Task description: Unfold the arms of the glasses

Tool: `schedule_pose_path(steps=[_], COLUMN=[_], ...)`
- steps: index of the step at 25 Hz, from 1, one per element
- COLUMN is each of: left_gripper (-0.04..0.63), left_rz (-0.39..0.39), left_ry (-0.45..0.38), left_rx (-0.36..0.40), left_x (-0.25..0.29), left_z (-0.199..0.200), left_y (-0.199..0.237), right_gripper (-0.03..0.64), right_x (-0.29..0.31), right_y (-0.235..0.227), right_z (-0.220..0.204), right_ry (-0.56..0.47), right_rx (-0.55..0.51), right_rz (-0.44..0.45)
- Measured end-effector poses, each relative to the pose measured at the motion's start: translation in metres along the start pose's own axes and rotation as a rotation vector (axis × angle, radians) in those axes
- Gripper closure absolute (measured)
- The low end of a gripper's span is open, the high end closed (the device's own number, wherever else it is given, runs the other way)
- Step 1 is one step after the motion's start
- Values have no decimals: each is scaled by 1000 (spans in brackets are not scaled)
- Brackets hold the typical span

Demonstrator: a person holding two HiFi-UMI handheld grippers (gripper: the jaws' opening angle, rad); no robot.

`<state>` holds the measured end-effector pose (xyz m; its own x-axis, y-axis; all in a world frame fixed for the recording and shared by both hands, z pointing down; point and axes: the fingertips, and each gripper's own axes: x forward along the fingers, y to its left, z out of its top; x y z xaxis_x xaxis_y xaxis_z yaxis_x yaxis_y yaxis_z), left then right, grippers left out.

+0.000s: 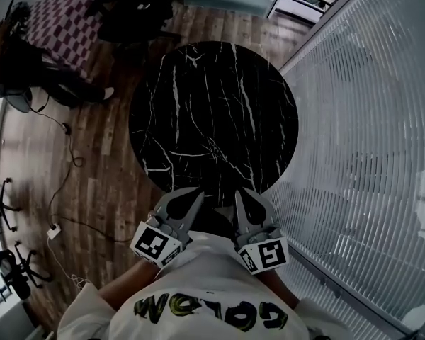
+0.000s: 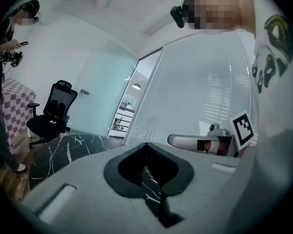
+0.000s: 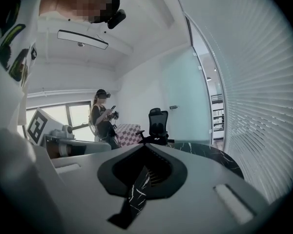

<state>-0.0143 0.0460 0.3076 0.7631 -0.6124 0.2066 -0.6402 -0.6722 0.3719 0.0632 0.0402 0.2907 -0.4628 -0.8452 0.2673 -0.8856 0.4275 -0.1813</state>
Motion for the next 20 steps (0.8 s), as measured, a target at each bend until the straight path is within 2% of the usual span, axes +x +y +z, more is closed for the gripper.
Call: schedule_pose_path(steps=[11, 20], left_gripper=[589, 588], left_rz=[-18, -19], left_ry=[63, 137], left_rx=[43, 5], left_x=[34, 64], left_z=[-27, -69], left_y=[13, 40], right_gripper=[615, 614], right_x=[26, 57], right_y=[-24, -42], right_z=[-27, -66], right_ry=[83, 185], right_rx=[-59, -114], right_rz=[49, 101])
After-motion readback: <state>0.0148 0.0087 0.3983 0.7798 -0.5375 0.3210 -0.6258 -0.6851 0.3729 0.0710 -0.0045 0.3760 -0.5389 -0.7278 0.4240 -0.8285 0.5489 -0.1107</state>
